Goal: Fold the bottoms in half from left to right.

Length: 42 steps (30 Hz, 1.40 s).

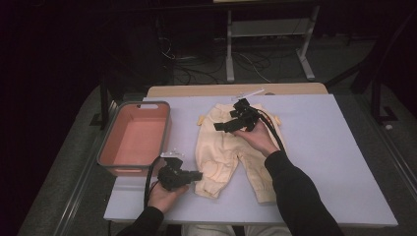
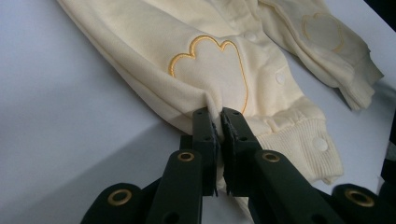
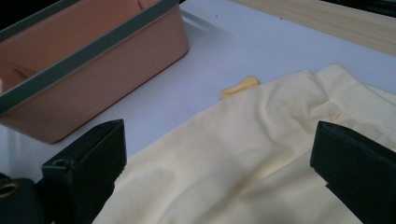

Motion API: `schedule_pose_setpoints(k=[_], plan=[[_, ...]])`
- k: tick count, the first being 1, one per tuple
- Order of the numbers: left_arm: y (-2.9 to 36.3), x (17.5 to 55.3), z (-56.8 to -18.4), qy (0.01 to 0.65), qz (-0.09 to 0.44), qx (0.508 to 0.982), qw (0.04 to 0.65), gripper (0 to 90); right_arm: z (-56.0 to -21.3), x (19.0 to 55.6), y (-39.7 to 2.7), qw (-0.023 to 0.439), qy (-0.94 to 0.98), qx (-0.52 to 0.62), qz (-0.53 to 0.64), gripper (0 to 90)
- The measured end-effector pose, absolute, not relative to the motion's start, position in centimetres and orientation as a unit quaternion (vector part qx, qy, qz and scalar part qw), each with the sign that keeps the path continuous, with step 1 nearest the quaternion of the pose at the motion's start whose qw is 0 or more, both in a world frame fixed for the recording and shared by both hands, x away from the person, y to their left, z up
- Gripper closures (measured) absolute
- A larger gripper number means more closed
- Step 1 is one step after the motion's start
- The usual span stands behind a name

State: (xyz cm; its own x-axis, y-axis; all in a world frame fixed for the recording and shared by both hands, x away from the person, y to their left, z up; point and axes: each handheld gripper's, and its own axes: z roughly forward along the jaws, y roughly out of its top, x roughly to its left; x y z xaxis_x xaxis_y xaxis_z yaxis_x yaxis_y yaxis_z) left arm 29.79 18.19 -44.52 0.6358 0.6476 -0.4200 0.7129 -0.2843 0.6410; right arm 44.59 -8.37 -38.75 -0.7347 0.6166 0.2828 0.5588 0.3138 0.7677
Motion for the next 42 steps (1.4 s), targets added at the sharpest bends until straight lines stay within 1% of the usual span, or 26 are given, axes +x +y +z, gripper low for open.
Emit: schedule_pose_setpoints(k=[4,14,25,42], plan=[[18.3,29.7,-44.5,0.425,-0.043,0.8,0.422,84.3,-38.8,45.6,-8.1,0.036,0.806,0.371,0.459,5.2],[18.3,29.5,-44.3,0.422,-0.045,0.798,0.427,84.3,-38.4,47.8,-6.4,0.048,0.808,0.381,0.447,5.1],[18.3,29.3,-44.1,0.423,-0.044,0.797,0.43,84.3,-38.2,49.4,-4.7,0.064,0.804,0.386,0.447,5.2],[18.3,29.1,-43.7,0.421,-0.046,0.793,0.438,84.3,-38.8,51.4,-2.4,0.07,0.807,0.389,0.438,6.1]])
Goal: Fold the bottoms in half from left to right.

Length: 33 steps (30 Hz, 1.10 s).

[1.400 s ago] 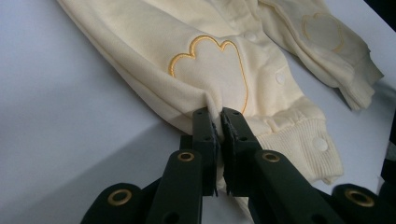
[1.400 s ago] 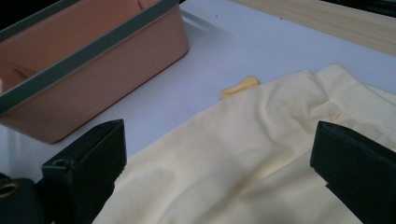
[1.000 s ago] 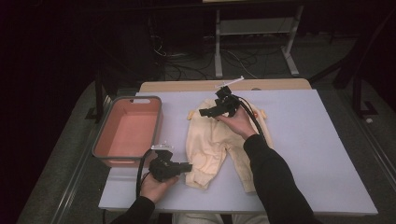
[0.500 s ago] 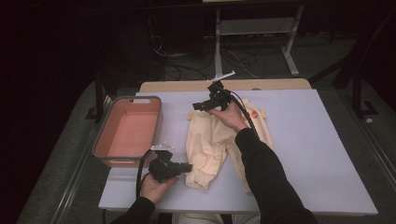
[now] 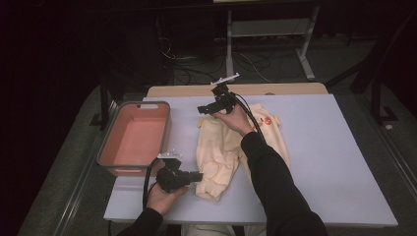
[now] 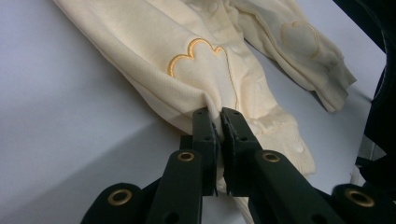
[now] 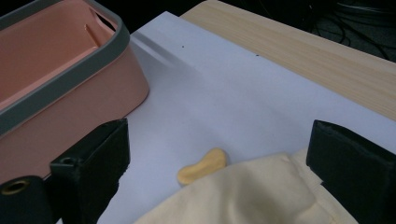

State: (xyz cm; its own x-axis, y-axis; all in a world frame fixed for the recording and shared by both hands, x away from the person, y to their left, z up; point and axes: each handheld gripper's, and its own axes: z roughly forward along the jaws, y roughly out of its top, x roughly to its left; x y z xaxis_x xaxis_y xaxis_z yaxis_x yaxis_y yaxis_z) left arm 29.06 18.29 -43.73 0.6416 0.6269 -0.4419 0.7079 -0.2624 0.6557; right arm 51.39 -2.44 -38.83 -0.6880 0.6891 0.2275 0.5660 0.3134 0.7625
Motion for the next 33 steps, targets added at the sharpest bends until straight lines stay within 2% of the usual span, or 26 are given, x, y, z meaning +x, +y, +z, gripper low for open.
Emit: schedule_pose_setpoints(k=[16,24,33], plan=[[18.4,29.4,-43.8,0.418,-0.055,0.794,0.438,84.3,-40.8,53.9,-2.2,0.079,0.783,0.416,0.455,9.7],[18.4,29.6,-43.9,0.415,-0.058,0.796,0.436,84.2,-42.3,54.2,-2.2,0.093,0.809,0.416,0.404,14.8],[18.4,29.6,-43.9,0.415,-0.058,0.797,0.436,84.3,-43.4,54.2,-1.9,0.114,0.809,0.434,0.38,38.2]])
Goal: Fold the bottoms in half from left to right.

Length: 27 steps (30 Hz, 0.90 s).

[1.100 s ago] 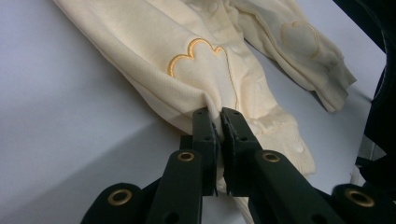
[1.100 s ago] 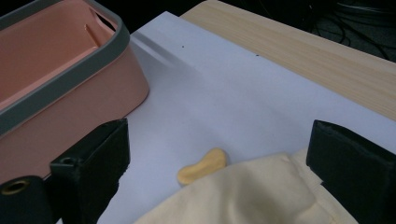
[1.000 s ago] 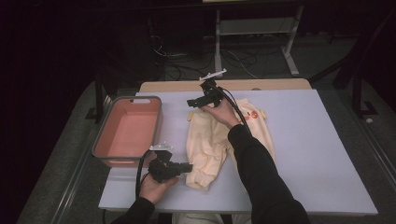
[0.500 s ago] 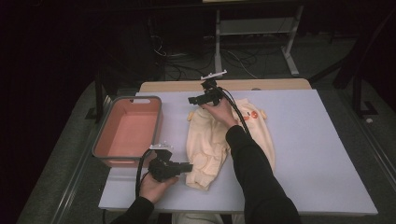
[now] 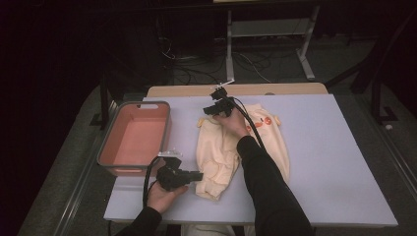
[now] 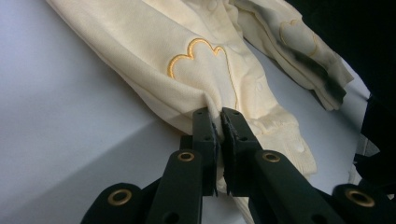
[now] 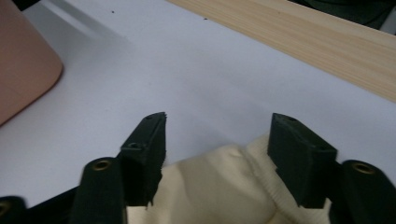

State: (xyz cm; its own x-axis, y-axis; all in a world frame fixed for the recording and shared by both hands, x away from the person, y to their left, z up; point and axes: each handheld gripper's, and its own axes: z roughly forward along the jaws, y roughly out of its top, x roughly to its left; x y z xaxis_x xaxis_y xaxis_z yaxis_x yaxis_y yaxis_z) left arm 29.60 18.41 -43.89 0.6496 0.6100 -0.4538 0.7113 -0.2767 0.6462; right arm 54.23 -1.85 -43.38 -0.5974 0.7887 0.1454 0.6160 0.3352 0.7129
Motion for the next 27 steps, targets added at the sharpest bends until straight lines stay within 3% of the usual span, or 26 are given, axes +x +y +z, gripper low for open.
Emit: schedule_pose_setpoints(k=[21,27], plan=[[18.3,29.6,-43.9,0.415,-0.057,0.798,0.434,84.2,-44.7,54.2,-2.0,0.157,0.809,0.448,0.347,64.2],[18.3,29.6,-43.8,0.415,-0.057,0.796,0.437,84.3,-44.2,54.0,-1.9,0.159,0.813,0.443,0.342,82.2]])
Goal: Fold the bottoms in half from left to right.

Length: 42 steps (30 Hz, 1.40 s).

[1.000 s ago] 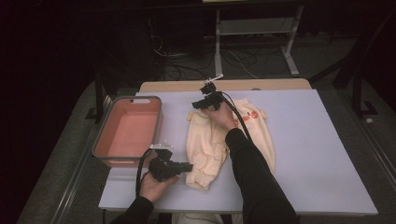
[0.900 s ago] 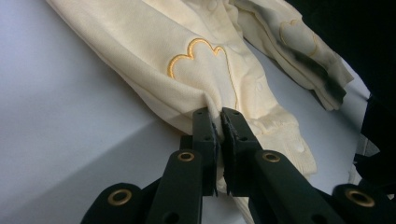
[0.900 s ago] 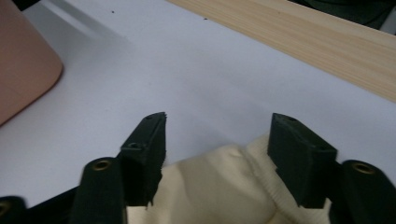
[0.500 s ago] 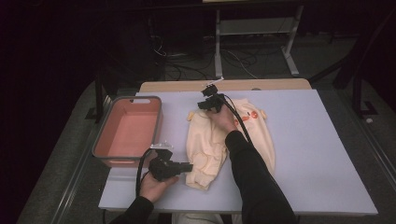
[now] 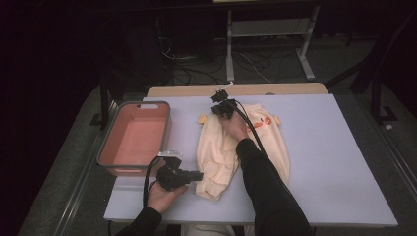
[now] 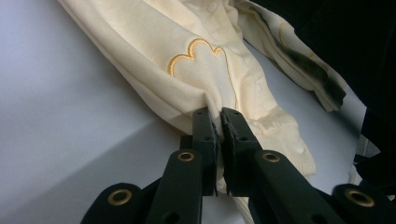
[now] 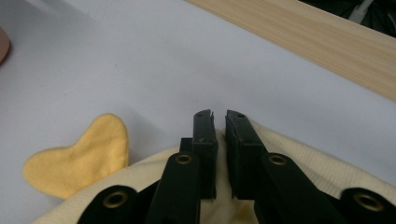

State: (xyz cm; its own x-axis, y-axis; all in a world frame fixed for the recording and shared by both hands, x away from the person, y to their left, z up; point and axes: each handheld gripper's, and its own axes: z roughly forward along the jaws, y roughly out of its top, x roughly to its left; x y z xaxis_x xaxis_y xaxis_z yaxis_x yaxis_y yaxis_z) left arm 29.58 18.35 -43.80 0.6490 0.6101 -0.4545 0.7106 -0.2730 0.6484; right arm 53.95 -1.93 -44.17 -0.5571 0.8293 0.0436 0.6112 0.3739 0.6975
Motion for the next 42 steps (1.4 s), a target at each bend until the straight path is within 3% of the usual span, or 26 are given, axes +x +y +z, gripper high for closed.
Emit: schedule_pose_setpoints(k=[20,42], plan=[[17.9,28.8,-42.4,0.392,-0.054,0.788,0.471,84.7,-41.6,53.4,-3.9,0.125,0.794,0.444,0.395,84.5],[15.7,28.4,-39.4,0.344,-0.046,0.803,0.485,85.3,-39.1,52.5,-9.0,0.089,0.748,0.461,0.469,84.5]])
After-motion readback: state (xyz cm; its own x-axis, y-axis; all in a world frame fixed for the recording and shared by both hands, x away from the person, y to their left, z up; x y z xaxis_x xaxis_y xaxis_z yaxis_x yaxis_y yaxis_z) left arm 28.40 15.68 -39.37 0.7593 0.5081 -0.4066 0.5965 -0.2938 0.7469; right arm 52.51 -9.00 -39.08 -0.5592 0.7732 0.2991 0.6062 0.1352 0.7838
